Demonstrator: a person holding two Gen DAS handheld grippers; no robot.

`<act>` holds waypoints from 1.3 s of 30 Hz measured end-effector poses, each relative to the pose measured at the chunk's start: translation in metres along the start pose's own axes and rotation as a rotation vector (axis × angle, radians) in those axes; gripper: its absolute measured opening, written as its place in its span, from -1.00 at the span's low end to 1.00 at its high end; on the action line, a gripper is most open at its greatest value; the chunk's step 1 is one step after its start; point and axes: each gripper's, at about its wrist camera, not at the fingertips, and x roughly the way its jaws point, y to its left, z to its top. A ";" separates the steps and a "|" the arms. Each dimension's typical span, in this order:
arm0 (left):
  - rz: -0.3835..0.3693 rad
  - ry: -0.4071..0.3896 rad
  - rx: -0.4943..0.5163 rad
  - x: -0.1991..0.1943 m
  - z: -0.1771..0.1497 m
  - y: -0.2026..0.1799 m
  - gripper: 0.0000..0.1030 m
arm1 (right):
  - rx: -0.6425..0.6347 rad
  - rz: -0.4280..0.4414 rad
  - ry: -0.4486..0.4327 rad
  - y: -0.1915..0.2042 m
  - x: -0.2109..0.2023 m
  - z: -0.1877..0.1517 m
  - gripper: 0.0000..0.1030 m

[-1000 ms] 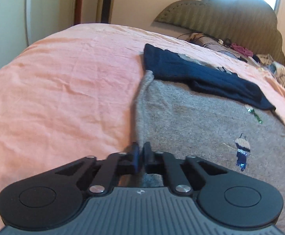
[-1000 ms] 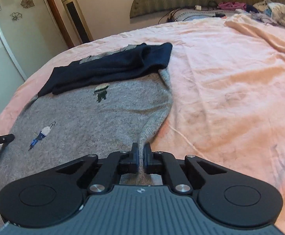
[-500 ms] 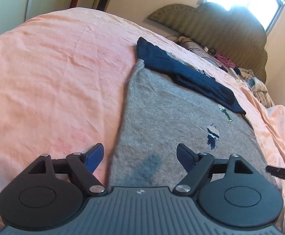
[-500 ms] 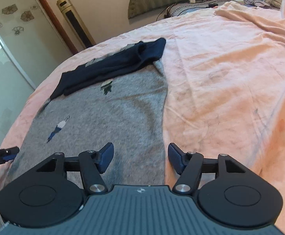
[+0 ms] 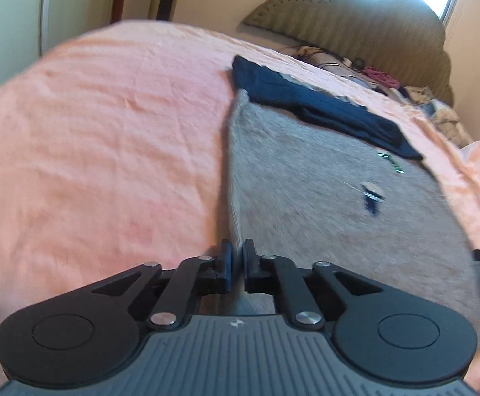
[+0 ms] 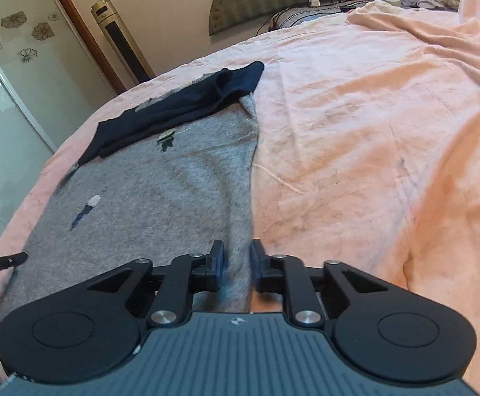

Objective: Fold small clothes
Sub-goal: 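Lift the hem with both grippers and fold it over toward the collar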

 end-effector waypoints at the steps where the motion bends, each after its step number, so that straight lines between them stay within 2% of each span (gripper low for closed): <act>1: -0.043 0.017 -0.045 -0.006 -0.006 0.005 -0.56 | 0.005 0.032 0.013 0.001 -0.006 -0.004 0.09; 2: -0.094 0.033 -0.099 -0.010 -0.014 0.012 -0.31 | 0.013 0.063 0.036 0.002 -0.012 -0.008 0.15; 3: -0.150 0.028 -0.158 -0.016 -0.024 0.018 -0.16 | 0.027 0.092 0.066 0.001 -0.015 -0.014 0.15; 5: -0.241 0.035 -0.261 -0.021 -0.037 0.027 -0.09 | 0.074 0.147 0.114 0.000 -0.017 -0.026 0.15; 7: -0.305 0.043 -0.347 -0.017 -0.043 0.032 -0.11 | 0.095 0.192 0.115 0.002 -0.018 -0.034 0.14; 8: -0.315 0.041 -0.366 -0.014 -0.043 0.031 -0.16 | 0.101 0.190 0.115 0.003 -0.016 -0.035 -0.07; 9: -0.301 0.052 -0.364 -0.010 -0.041 0.029 -0.67 | 0.113 0.180 0.131 0.003 -0.012 -0.035 -0.81; 10: -0.274 0.085 -0.348 -0.005 -0.038 0.026 -0.93 | 0.115 0.163 0.146 0.002 -0.007 -0.035 -0.80; 11: -0.262 0.101 -0.339 -0.002 -0.035 0.025 -0.91 | 0.102 0.167 0.135 0.001 -0.009 -0.035 -0.81; 13: -0.250 0.091 -0.304 -0.011 -0.030 0.023 -0.92 | 0.083 0.116 0.107 0.000 -0.021 -0.031 -0.81; 15: -0.248 0.046 -0.244 -0.029 -0.024 0.020 -0.93 | 0.091 0.101 0.067 -0.007 -0.039 -0.029 -0.81; 17: -0.225 0.047 -0.210 -0.036 -0.025 0.022 -0.93 | 0.106 0.071 0.076 -0.020 -0.043 -0.032 -0.81; 19: -0.177 0.105 -0.220 -0.023 -0.035 0.029 -0.93 | 0.137 0.118 0.106 -0.026 -0.032 -0.041 -0.82; 20: -0.198 0.096 -0.242 -0.022 -0.040 0.033 -0.91 | 0.156 0.124 0.100 -0.025 -0.031 -0.043 -0.82; 22: -0.239 0.113 -0.267 -0.028 -0.044 0.037 -0.89 | 0.186 0.138 0.091 -0.022 -0.035 -0.045 -0.55; 23: -0.270 0.126 -0.274 -0.030 -0.045 0.038 -0.82 | 0.192 0.164 0.088 -0.020 -0.040 -0.047 -0.20; 24: -0.312 0.158 -0.291 -0.031 -0.049 0.039 -0.59 | 0.193 0.189 0.088 -0.019 -0.045 -0.049 0.11; 25: -0.344 0.184 -0.311 -0.031 -0.053 0.040 -0.42 | 0.188 0.208 0.102 -0.017 -0.050 -0.052 0.17; 27: -0.418 0.170 -0.343 -0.035 -0.064 0.040 0.11 | 0.161 0.221 0.161 -0.013 -0.053 -0.058 0.18; 29: -0.442 0.147 -0.345 -0.034 -0.066 0.033 0.29 | 0.187 0.240 0.157 -0.015 -0.053 -0.061 0.18; 31: -0.438 0.141 -0.339 -0.026 -0.062 0.024 0.27 | 0.216 0.254 0.157 -0.015 -0.048 -0.060 0.16; 32: -0.426 0.141 -0.328 -0.024 -0.060 0.020 0.00 | 0.203 0.249 0.169 -0.011 -0.045 -0.061 -0.10; 33: -0.399 0.157 -0.301 -0.020 -0.058 0.015 -0.78 | 0.187 0.234 0.205 -0.007 -0.038 -0.061 -0.76; 34: -0.362 0.191 -0.267 -0.015 -0.056 0.011 -0.90 | 0.165 0.213 0.224 -0.004 -0.035 -0.063 -0.77; 35: -0.339 0.204 -0.246 -0.014 -0.057 0.010 -0.91 | 0.145 0.215 0.216 -0.002 -0.038 -0.063 -0.77; 37: -0.321 0.189 -0.194 -0.026 -0.057 0.008 -0.91 | 0.114 0.182 0.191 0.000 -0.052 -0.060 -0.77; 39: -0.267 0.182 -0.147 -0.038 -0.058 0.012 -0.92 | 0.121 0.145 0.179 -0.010 -0.064 -0.061 -0.78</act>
